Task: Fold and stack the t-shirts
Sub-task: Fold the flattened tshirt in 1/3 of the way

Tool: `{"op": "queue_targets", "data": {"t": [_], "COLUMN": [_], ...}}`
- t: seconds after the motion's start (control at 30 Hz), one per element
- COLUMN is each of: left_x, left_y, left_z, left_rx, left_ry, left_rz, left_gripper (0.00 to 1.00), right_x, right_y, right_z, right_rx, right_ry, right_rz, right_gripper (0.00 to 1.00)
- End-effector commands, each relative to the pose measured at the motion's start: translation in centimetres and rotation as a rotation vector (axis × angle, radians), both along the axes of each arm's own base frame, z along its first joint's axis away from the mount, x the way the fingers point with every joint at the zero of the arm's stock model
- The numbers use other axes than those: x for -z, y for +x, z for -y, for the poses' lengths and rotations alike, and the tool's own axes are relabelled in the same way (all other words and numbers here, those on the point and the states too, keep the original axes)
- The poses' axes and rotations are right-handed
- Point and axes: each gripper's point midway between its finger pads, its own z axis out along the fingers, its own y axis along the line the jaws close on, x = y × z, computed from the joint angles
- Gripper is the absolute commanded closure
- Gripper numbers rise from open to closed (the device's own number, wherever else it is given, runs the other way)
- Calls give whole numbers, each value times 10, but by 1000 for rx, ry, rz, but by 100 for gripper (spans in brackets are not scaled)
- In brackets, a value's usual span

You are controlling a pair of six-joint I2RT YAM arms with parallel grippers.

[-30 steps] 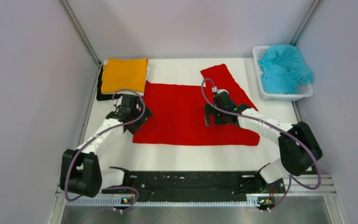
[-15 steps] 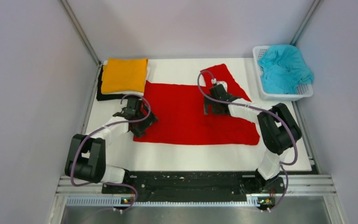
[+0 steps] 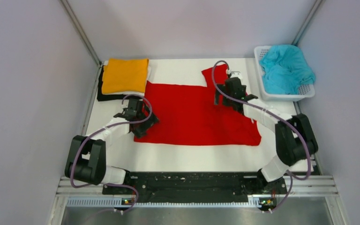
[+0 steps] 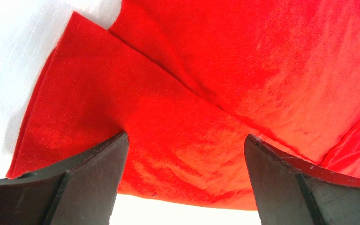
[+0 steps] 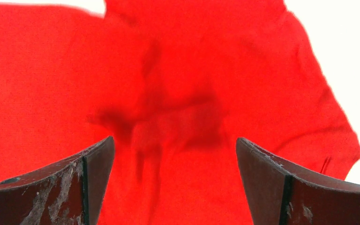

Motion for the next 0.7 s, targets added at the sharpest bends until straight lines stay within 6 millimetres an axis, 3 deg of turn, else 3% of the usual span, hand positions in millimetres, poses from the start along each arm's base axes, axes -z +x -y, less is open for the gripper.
{"op": "queue_targets", "data": {"t": [0.0, 0.07, 0.13, 0.33, 0.47, 0.53, 0.67], "left_x": [3, -4, -12, -27, -27, -26, -29], "left_y": [-8, -2, 3, 8, 5, 4, 3], "left_z": [-9, -7, -5, -8, -12, -14, -14], "left_rx": [21, 24, 29, 16, 11, 9, 15], "left_ry": [58, 56, 54, 66, 90, 98, 101], "left_rz": [-20, -2, 11, 63, 58, 51, 57], "left_gripper": [1, 1, 1, 1, 1, 1, 1], "right_x": [-6, 5, 11, 23, 37, 34, 1], "right_y": [-63, -73, -64, -8, 32, 54, 84], "right_z": [-41, -57, -58, -71, -65, -59, -45], "right_rx": [-166, -226, -204, -177, -127, -99, -52], "right_ry": [109, 163, 155, 108, 133, 142, 69], "right_rz": [-26, -51, -47, -24, -37, -8, 102], "right_gripper": [1, 1, 1, 1, 1, 1, 1]}}
